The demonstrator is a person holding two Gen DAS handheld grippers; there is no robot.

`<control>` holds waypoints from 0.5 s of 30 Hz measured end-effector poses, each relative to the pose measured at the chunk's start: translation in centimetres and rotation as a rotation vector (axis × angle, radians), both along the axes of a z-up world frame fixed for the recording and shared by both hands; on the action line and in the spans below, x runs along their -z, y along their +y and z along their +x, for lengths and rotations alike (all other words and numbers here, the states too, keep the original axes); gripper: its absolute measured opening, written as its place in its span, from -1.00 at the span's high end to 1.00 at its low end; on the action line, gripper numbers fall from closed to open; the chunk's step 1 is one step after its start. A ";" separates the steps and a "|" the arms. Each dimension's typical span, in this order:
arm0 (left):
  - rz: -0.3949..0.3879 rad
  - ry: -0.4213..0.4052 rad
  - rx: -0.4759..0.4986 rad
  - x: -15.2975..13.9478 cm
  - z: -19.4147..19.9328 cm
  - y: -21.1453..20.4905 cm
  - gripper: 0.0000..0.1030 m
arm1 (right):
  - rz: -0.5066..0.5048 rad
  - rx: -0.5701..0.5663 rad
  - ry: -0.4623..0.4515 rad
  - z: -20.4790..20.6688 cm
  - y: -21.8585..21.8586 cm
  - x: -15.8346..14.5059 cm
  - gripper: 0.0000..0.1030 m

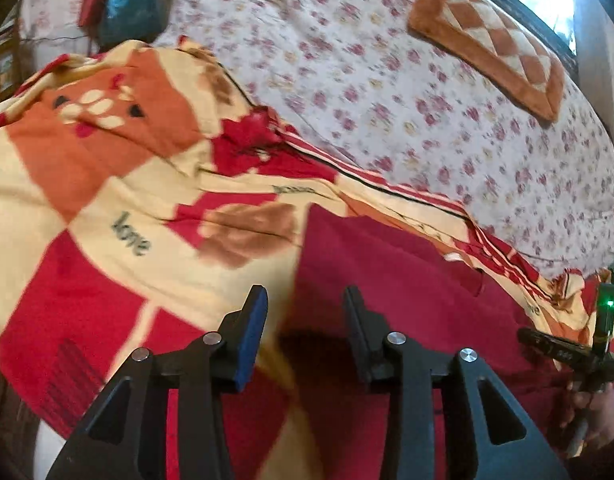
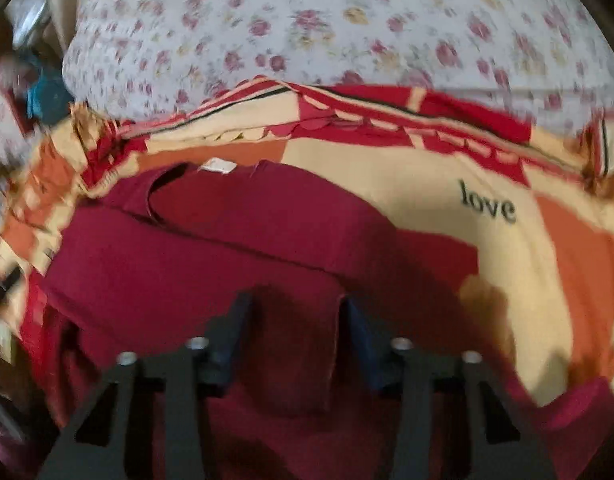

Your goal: Fold small clothes

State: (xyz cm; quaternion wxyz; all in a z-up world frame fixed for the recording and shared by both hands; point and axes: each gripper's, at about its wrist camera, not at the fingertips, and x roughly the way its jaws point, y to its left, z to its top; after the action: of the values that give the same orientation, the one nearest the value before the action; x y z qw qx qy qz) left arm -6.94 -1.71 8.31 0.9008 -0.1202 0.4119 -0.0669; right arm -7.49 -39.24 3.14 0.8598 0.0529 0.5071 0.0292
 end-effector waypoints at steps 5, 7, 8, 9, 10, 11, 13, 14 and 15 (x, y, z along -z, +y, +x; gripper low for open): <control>0.043 0.033 0.042 1.2 1.7 -3.2 0.67 | -0.099 0.046 -0.104 0.0 -0.8 -2.3 0.86; 0.057 0.061 0.045 2.6 2.1 -4.1 0.67 | -0.096 0.069 -0.091 0.4 -1.5 -1.7 0.86; 0.075 0.080 0.049 3.5 2.3 -4.5 0.67 | -0.076 0.085 -0.069 0.5 -1.9 -1.1 0.86; 0.087 0.086 0.054 4.0 2.3 -4.8 0.67 | -0.061 0.096 -0.054 0.4 -2.2 -0.9 0.86; 0.100 0.085 0.059 4.5 2.2 -4.9 0.67 | -0.055 0.105 -0.048 0.1 -2.5 -0.7 0.85; 0.116 0.072 0.063 4.7 2.1 -5.1 0.67 | -0.059 0.118 -0.049 -0.2 -2.7 -0.8 0.70; 0.149 0.038 0.073 4.9 1.6 -5.4 0.67 | -0.068 0.150 -0.043 -0.7 -2.9 -1.1 0.30; 0.160 0.033 0.077 4.9 1.5 -5.6 0.66 | -0.044 0.153 -0.063 -1.4 -2.9 -1.7 0.25; 0.162 0.030 0.079 4.9 1.5 -5.6 0.66 | -0.025 0.147 -0.080 -1.8 -2.8 -2.2 0.25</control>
State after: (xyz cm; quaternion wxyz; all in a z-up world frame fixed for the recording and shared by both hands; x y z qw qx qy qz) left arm -5.42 -7.28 3.43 0.8980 -0.0313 0.4337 -0.0672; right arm -9.34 -42.07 5.34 0.8797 0.0780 0.4675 -0.0381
